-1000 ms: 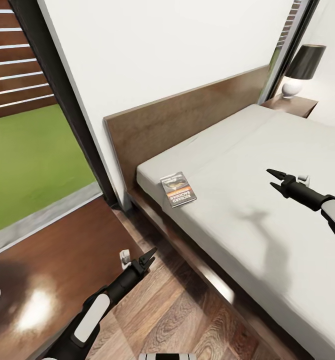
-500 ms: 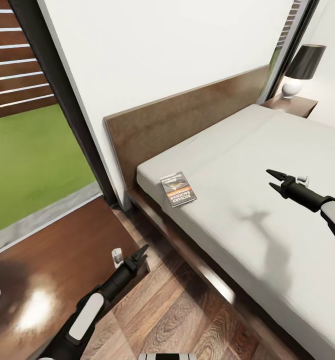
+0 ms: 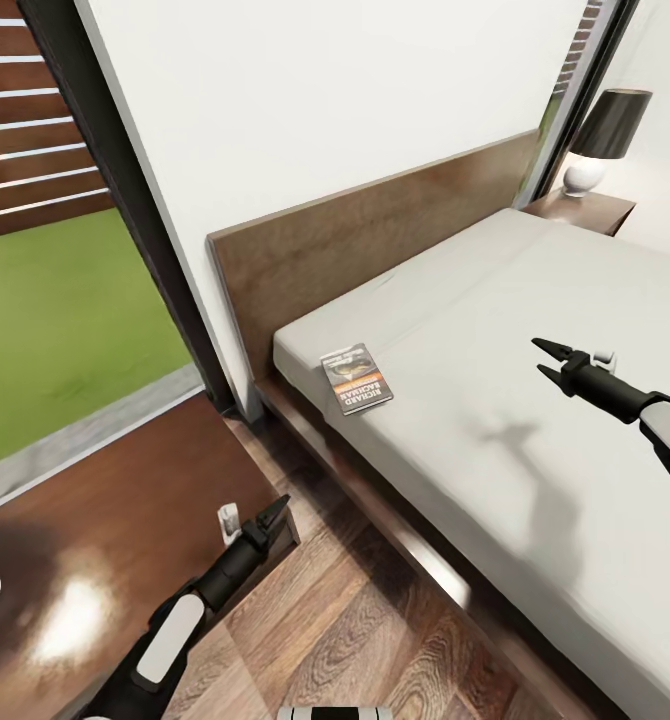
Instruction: In the bedroom, move the book from the bed onto either nightstand, and place the two sandals side by side next to the bed.
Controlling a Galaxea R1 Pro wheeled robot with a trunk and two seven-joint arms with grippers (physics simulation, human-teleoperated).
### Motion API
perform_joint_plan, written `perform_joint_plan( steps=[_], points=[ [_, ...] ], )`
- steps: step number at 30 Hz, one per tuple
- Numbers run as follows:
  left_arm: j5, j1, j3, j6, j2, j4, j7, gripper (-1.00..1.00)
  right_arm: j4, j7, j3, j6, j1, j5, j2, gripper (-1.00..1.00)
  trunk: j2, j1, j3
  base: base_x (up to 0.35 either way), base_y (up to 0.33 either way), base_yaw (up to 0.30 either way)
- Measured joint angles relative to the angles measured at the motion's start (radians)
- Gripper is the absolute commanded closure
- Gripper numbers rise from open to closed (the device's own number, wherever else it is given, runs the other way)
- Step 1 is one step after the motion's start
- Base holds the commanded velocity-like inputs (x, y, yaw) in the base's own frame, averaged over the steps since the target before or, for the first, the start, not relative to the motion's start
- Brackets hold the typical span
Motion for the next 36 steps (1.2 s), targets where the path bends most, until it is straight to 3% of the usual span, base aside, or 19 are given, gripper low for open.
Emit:
perform_joint_plan(
  steps=[6, 11, 18, 19, 24, 36],
  points=[
    [0.002, -0.023, 0.001, 0.006, -0.001, 0.006, 0.013, -1.0, 0.002, 0.0, 0.0, 0.002, 0.0, 0.0, -0.001, -1.0, 0.0, 0.0, 0.0, 0.0, 0.0, 0.0],
    [0.01, -0.073, 0.002, 0.009, -0.002, 0.008, 0.089, -1.0, -0.002, 0.003, 0.001, 0.004, 0.0, -0.001, -0.001, -1.0, 0.0, 0.0, 0.0, 0.0, 0.0, 0.0],
    [0.082, -0.165, 0.002, 0.025, -0.001, 0.019, 0.215, -1.0, -0.006, 0.004, 0.001, 0.02, 0.0, -0.001, 0.001, -1.0, 0.0, 0.0, 0.0, 0.0, 0.0, 0.0],
    [0.101, -0.191, 0.002, 0.036, -0.002, 0.03, 0.234, -1.0, -0.006, 0.004, 0.001, 0.029, 0.0, -0.001, 0.002, -1.0, 0.0, 0.0, 0.0, 0.0, 0.0, 0.0],
    [0.131, -0.279, 0.002, 0.057, -0.006, 0.112, 0.262, -1.0, -0.01, 0.005, 0.0, 0.052, 0.0, -0.001, 0.001, -1.0, 0.0, 0.0, 0.0, 0.0, 0.0, 0.0],
    [0.134, -0.412, 0.002, 0.055, -0.017, 0.314, 0.268, -1.0, -0.054, 0.005, 0.0, 0.12, 0.0, -0.003, -0.002, -1.0, 0.0, 0.0, 0.0, 0.0, 0.0, 0.0]
  ],
)
